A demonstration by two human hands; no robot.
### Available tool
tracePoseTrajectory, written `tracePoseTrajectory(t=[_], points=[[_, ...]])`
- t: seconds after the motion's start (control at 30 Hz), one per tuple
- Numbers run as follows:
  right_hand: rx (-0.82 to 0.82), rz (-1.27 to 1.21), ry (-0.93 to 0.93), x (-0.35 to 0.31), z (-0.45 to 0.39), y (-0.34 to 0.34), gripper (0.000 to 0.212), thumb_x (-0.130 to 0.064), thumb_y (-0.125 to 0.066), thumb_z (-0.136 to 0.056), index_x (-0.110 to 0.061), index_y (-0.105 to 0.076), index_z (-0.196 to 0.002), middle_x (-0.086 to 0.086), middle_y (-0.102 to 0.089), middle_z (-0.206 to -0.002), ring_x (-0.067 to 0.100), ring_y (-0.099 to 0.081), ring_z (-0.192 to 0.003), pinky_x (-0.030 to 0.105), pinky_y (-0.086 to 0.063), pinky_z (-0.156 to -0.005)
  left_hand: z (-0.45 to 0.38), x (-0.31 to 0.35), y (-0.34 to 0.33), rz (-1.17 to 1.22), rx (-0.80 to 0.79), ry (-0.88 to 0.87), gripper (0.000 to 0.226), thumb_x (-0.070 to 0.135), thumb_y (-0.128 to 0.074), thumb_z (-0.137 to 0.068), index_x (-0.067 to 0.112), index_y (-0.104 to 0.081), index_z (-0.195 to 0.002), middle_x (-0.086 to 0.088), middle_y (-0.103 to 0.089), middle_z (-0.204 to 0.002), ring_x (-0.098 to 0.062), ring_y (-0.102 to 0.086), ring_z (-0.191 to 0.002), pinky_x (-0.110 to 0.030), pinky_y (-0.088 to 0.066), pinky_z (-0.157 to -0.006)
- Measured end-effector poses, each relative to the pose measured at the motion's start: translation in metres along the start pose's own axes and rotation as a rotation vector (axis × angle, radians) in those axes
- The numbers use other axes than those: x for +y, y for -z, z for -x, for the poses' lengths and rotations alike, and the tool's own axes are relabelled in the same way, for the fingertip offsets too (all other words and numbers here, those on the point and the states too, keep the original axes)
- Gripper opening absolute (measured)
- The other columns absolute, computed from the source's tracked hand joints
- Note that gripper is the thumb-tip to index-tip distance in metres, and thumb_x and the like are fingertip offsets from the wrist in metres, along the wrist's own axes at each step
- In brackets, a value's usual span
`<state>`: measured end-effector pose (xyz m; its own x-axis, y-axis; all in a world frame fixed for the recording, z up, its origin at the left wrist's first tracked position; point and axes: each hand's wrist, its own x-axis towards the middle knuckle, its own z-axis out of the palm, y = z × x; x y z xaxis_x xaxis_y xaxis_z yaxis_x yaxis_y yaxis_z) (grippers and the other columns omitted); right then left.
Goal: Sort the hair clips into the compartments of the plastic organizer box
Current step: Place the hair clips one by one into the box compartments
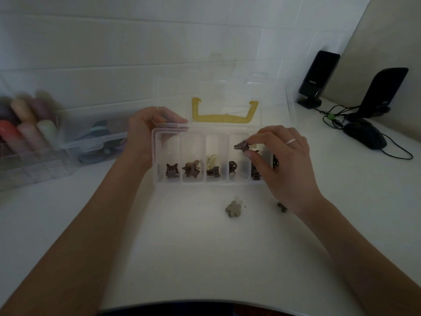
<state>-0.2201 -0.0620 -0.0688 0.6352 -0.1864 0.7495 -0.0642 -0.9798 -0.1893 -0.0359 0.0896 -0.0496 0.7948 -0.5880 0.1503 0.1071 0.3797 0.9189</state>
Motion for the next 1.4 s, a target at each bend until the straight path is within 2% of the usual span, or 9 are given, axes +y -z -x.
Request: tracePoseTrajectory(t=[0.3, 0.47, 0.63, 0.83, 0.97, 1.07, 1.17, 1.3, 1.4], points=[[-0.038, -0.044, 0.035, -0.011, 0.004, -0.006, 0.018, -0.034, -0.059, -0.085, -0.02, -0.067, -0.094, -0.003, -0.062, -0.1, 0.017, -0.055, -0.093, 0.03, -0.034, -0.081, 0.002, -0.001, -0.006, 0.023, 0.007, 0.024, 0.029, 0.016, -0.038, -0.051, 0.008, -0.064, -0.041, -0.004, -0.063, -0.049, -0.012, -0.055, -0.047, -0.014, -0.041, -0.046], [-0.052, -0.058, 0.027, -0.019, 0.002, -0.012, 0.018, -0.034, -0.06, -0.084, -0.021, -0.067, -0.094, -0.003, -0.062, -0.098, 0.019, -0.055, -0.092, 0.037, -0.04, -0.077, 0.0, -0.003, -0.006, 0.037, 0.009, 0.043, 0.028, 0.017, -0.038, -0.051, 0.008, -0.064, -0.042, -0.004, -0.063, -0.05, -0.014, -0.056, -0.05, -0.016, -0.045, -0.052], [-0.033, -0.048, 0.044, -0.02, 0.004, -0.011, 0.018, -0.034, -0.059, -0.084, -0.021, -0.067, -0.095, -0.002, -0.063, -0.099, 0.019, -0.055, -0.094, 0.035, -0.039, -0.079, 0.001, -0.004, -0.007, 0.021, 0.011, 0.038, 0.029, 0.018, -0.038, -0.051, 0.008, -0.064, -0.042, -0.005, -0.062, -0.049, -0.014, -0.056, -0.05, -0.016, -0.044, -0.051], [0.008, -0.024, 0.026, -0.019, 0.005, -0.013, 0.012, -0.029, -0.065, -0.083, -0.022, -0.067, -0.093, -0.003, -0.063, -0.098, 0.019, -0.056, -0.093, 0.034, -0.038, -0.079, 0.0, -0.004, -0.006, 0.027, 0.003, 0.043, 0.028, 0.017, -0.038, -0.051, 0.007, -0.064, -0.043, -0.005, -0.062, -0.05, -0.015, -0.054, -0.051, -0.017, -0.044, -0.053], [0.031, -0.062, 0.086, -0.023, 0.005, -0.011, 0.007, -0.014, -0.065, -0.082, -0.016, -0.065, -0.089, -0.003, -0.066, -0.093, 0.017, -0.055, -0.086, 0.032, -0.04, -0.078, 0.0, -0.004, -0.007, 0.024, 0.01, 0.04, 0.028, 0.017, -0.038, -0.051, 0.008, -0.064, -0.042, -0.005, -0.062, -0.05, -0.015, -0.055, -0.052, -0.017, -0.044, -0.054], [-0.051, 0.039, 0.186, -0.025, 0.005, -0.01, 0.011, -0.007, -0.061, -0.082, -0.013, -0.063, -0.091, 0.004, -0.061, -0.091, 0.021, -0.051, -0.073, 0.037, -0.042, -0.068, 0.001, -0.004, -0.007, 0.03, 0.017, 0.038, 0.027, 0.017, -0.039, -0.05, 0.009, -0.063, -0.041, -0.004, -0.061, -0.049, -0.015, -0.054, -0.051, -0.017, -0.044, -0.054], [-0.189, 0.135, 0.234, -0.028, 0.006, -0.01, 0.026, -0.002, -0.067, -0.073, -0.014, -0.063, -0.096, 0.012, -0.054, -0.094, 0.015, -0.04, -0.071, 0.029, -0.039, -0.066, 0.001, -0.004, -0.007, 0.017, 0.015, 0.04, 0.026, 0.017, -0.04, -0.05, 0.01, -0.063, -0.04, -0.004, -0.06, -0.048, -0.015, -0.053, -0.051, -0.019, -0.043, -0.055], [-0.31, 0.267, 0.249, -0.033, 0.007, -0.008, 0.037, 0.006, -0.074, -0.053, -0.014, -0.066, -0.083, 0.013, -0.053, -0.094, 0.023, -0.051, -0.071, 0.031, -0.041, -0.063, 0.0, -0.004, -0.007, 0.024, 0.015, 0.043, 0.026, 0.018, -0.041, -0.05, 0.009, -0.063, -0.041, -0.005, -0.061, -0.049, -0.016, -0.054, -0.052, -0.018, -0.044, -0.054], [-0.373, 0.339, 0.247, -0.036, 0.005, -0.005, 0.04, 0.008, -0.07, -0.047, -0.014, -0.068, -0.081, 0.013, -0.053, -0.097, 0.025, -0.052, -0.075, 0.03, -0.033, -0.063, 0.0, -0.005, -0.007, 0.029, 0.007, 0.041, 0.027, 0.017, -0.039, -0.051, 0.009, -0.062, -0.041, -0.005, -0.061, -0.049, -0.015, -0.054, -0.051, -0.016, -0.044, -0.053]])
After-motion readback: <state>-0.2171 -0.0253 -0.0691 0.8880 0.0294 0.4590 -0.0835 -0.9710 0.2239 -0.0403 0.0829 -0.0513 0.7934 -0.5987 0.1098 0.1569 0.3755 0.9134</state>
